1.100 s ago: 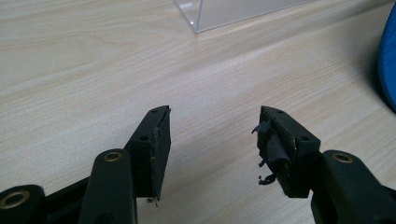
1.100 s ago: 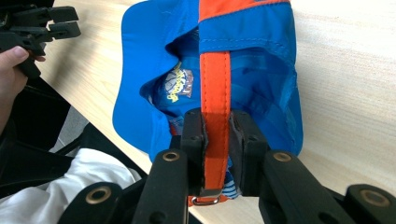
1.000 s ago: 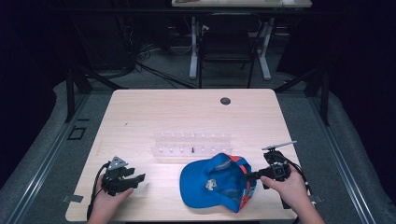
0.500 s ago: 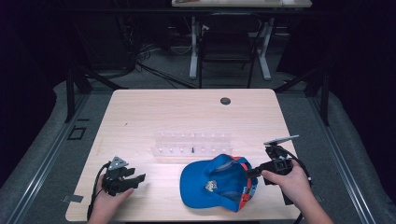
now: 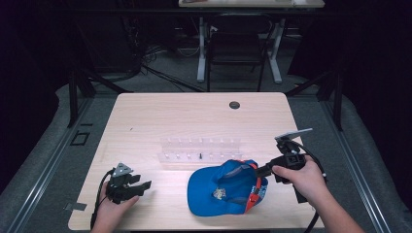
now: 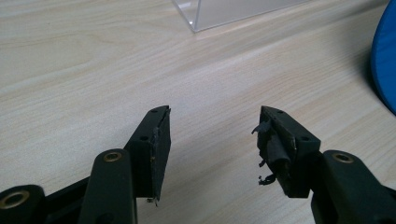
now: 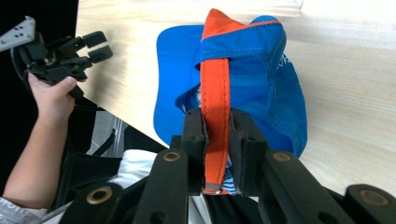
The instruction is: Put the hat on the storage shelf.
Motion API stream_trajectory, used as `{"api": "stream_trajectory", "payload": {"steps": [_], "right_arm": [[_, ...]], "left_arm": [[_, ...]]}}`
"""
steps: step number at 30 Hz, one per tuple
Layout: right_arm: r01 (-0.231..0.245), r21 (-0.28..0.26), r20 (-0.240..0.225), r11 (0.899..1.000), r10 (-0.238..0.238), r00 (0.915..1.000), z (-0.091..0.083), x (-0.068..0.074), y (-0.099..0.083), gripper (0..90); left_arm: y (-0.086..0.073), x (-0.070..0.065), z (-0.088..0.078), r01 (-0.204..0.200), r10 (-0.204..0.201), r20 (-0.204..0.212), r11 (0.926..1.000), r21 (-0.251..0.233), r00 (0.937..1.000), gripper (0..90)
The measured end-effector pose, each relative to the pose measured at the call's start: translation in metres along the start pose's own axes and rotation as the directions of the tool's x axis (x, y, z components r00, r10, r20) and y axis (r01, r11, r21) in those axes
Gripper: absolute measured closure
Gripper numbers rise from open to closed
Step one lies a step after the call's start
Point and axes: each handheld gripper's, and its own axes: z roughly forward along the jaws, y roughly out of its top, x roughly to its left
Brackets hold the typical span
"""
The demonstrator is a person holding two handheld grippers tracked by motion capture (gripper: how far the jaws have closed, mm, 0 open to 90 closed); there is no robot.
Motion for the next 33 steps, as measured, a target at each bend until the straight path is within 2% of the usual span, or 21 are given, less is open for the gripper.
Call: {"api": "stream_trajectory", "payload": {"steps": [3,6,7,8,9,10,11,12,14,15,16,17,19,23,24,26,33], "right_arm": [[-0.011,-0.023,-0.008,1.000,0.011,0.9999,-0.003,0.008,0.002,77.3],[0.012,-0.039,-0.005,0.999,-0.013,0.9999,-0.008,0.015,0.005,77.3],[0.028,-0.028,-0.006,0.999,-0.028,0.9996,-0.010,0.016,0.007,77.3],[0.025,-0.043,-0.008,0.999,-0.025,0.9997,-0.011,0.019,0.008,77.3],[0.038,-0.036,-0.012,0.999,-0.038,0.9992,-0.012,0.021,0.009,77.3],[0.021,-0.041,-0.014,0.999,-0.022,0.9997,-0.013,0.024,0.009,77.3],[0.025,-0.031,-0.022,0.999,-0.026,0.9994,-0.015,0.026,0.010,77.3],[0.044,-0.029,-0.027,0.999,-0.044,0.9986,-0.016,0.028,0.011,77.3],[0.029,-0.046,-0.028,0.999,-0.031,0.9992,-0.016,0.032,0.012,77.2],[0.050,-0.026,-0.028,0.998,-0.051,0.9983,-0.018,0.034,0.013,77.2],[0.044,-0.028,-0.029,0.999,-0.045,0.9986,-0.019,0.037,0.013,77.2],[0.036,-0.034,-0.035,0.999,-0.037,0.9987,-0.020,0.040,0.014,77.2],[0.051,-0.023,-0.047,0.998,-0.052,0.9975,-0.024,0.046,0.016,77.3],[0.047,-0.025,-0.064,0.999,-0.049,0.9967,-0.026,0.052,0.018,77.3],[0.061,-0.028,-0.064,0.998,-0.062,0.9960,-0.027,0.054,0.019,77.3],[0.055,-0.024,-0.065,0.998,-0.057,0.9963,-0.029,0.056,0.020,77.2],[0.043,-0.016,-0.058,0.999,-0.044,0.9974,-0.032,0.062,0.022,77.2]], "left_arm": [[0.000,0.001,0.000,0.005,-0.005,-0.003,0.9999,-0.012,1.0000,44.6],[0.001,0.002,-0.001,0.009,-0.009,-0.013,0.9998,-0.019,0.9999,44.5],[0.001,0.002,-0.002,0.011,-0.012,-0.014,0.9997,-0.021,0.9998,44.4],[0.001,0.003,-0.002,0.015,-0.015,-0.013,0.9997,-0.021,0.9998,44.5],[0.001,0.003,-0.002,0.016,-0.016,-0.013,0.9998,-0.014,0.9998,44.7],[0.001,0.003,-0.003,0.015,-0.015,-0.017,0.9998,-0.016,0.9997,45.1],[0.000,0.003,-0.003,0.012,-0.013,-0.020,0.9997,-0.020,0.9997,46.0],[0.001,0.003,-0.004,0.009,-0.010,-0.021,0.9998,-0.016,0.9997,47.9],[0.001,0.003,-0.004,0.012,-0.012,-0.019,0.9999,-0.011,0.9998,50.1],[0.001,0.003,-0.005,0.009,-0.009,-0.021,0.9999,-0.006,0.9997,50.1],[0.001,0.003,-0.005,0.010,-0.010,-0.019,0.9999,0.001,0.9998,51.5],[0.001,0.003,-0.005,0.011,-0.012,-0.026,0.9999,-0.007,0.9996,52.7],[0.001,0.003,-0.006,0.021,-0.021,-0.040,0.9998,0.000,0.9990,55.1],[0.000,0.004,-0.005,0.021,-0.022,-0.058,0.9998,-0.004,0.9981,54.7],[0.000,0.005,-0.005,0.032,-0.032,-0.054,0.9994,-0.014,0.9980,53.2],[0.000,0.005,-0.004,0.040,-0.041,-0.049,0.9990,-0.021,0.9980,51.2],[-0.001,0.005,-0.004,0.034,-0.034,-0.034,0.9994,-0.009,0.9989,48.4]]}}
